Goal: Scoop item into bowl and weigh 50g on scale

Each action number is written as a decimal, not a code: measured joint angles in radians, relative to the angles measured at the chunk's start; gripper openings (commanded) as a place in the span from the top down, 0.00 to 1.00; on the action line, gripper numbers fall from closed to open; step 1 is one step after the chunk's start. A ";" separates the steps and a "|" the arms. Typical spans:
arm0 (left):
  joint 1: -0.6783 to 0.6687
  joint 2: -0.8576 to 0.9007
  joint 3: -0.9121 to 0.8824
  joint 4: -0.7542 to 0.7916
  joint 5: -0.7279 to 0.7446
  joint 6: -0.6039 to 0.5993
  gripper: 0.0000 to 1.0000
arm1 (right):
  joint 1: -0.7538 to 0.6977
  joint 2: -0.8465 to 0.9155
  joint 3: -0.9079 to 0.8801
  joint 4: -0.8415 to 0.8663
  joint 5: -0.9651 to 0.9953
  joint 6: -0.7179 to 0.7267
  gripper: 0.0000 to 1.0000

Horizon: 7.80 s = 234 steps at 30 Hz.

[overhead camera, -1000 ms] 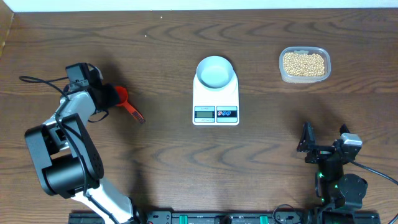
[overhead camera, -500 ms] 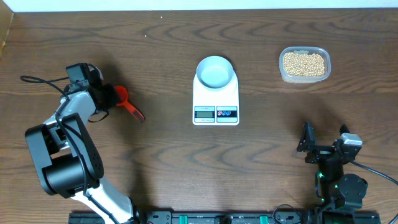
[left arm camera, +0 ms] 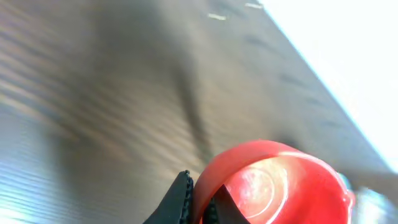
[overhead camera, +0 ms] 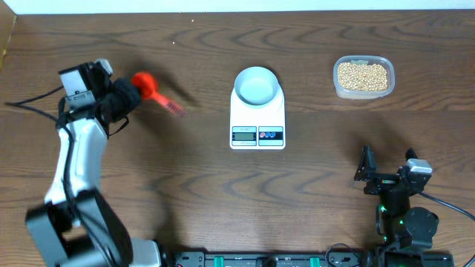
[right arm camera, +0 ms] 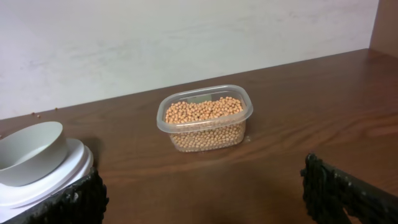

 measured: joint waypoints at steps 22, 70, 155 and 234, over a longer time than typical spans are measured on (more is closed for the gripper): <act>-0.587 -0.082 0.000 -0.086 0.141 -0.214 0.93 | 0.000 0.000 0.000 0.014 -0.051 0.050 0.01; -0.779 -0.082 0.000 -0.109 -0.300 -0.914 0.93 | 0.264 1.176 0.660 0.222 -0.816 0.551 0.01; -0.861 -0.082 0.000 -0.145 -0.311 -0.818 0.62 | 0.427 1.243 0.660 0.189 -0.653 0.541 0.99; -0.871 -0.032 0.000 -0.195 -0.312 -0.029 0.93 | 0.295 1.128 1.091 -0.640 0.077 -0.004 0.99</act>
